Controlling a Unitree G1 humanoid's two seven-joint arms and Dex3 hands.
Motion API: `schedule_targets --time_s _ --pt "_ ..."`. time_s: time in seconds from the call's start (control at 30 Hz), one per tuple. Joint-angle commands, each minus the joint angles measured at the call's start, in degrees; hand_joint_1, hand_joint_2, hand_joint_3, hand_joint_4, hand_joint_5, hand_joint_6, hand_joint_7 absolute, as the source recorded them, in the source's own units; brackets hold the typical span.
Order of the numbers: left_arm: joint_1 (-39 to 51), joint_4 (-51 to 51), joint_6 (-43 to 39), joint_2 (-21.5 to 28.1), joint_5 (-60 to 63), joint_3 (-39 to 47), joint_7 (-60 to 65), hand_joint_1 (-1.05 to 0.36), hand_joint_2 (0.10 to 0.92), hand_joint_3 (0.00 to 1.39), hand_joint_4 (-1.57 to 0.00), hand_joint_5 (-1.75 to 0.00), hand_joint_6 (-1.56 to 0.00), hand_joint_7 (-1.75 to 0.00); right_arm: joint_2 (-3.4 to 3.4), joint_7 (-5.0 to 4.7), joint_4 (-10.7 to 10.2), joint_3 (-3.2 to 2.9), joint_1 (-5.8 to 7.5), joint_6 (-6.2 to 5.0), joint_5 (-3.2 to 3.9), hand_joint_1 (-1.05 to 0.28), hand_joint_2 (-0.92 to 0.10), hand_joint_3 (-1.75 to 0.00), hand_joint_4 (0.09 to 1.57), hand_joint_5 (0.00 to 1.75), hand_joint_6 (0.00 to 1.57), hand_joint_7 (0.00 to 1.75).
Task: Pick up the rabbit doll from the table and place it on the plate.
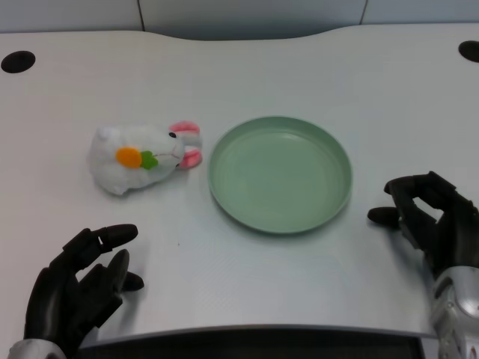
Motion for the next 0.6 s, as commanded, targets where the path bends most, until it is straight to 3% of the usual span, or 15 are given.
schedule_targets --time_s 0.03,0.3,0.4,0.53,0.6 --pt "-0.3 0.4 -0.1 0.3 0.1 0.3 -0.3 -0.42 0.921 0.57 -0.37 -1.67 -0.41 -0.90 0.21 -0.52 -0.7 -0.03 0.18 0.47 0.14 -0.76 -0.92 -0.16 0.85 0.89 0.78 1.24" --pt "-0.4 0.4 -0.1 0.1 0.4 0.1 0.0 -0.42 0.921 0.55 -0.36 -1.68 -0.41 -0.91 0.22 -0.19 -0.1 -0.37 0.04 0.06 0.48 -0.75 -0.92 -0.16 0.86 0.89 0.78 1.24" --pt "0.2 0.2 -0.9 -0.1 1.1 -0.3 0.1 -0.42 0.921 0.56 -0.35 -1.68 -0.40 -0.92 0.04 0.43 0.4 -0.54 0.27 -0.95 0.54 -0.75 -0.92 -0.16 0.87 0.89 0.79 1.24" --pt "0.1 0.4 -0.9 -0.2 1.3 -0.2 0.2 -0.42 0.921 0.56 -0.36 -1.67 -0.40 -0.92 0.25 0.89 0.0 -0.95 0.28 0.10 1.27 -0.76 -0.92 -0.14 0.87 0.89 0.81 1.22" --pt "0.0 0.4 -0.6 -0.1 0.8 0.1 -0.2 -0.42 0.921 0.56 -0.37 -1.67 -0.40 -0.92 0.28 1.04 -0.3 -0.77 0.40 0.07 1.36 -0.75 -0.92 -0.14 0.87 0.90 0.81 1.21"
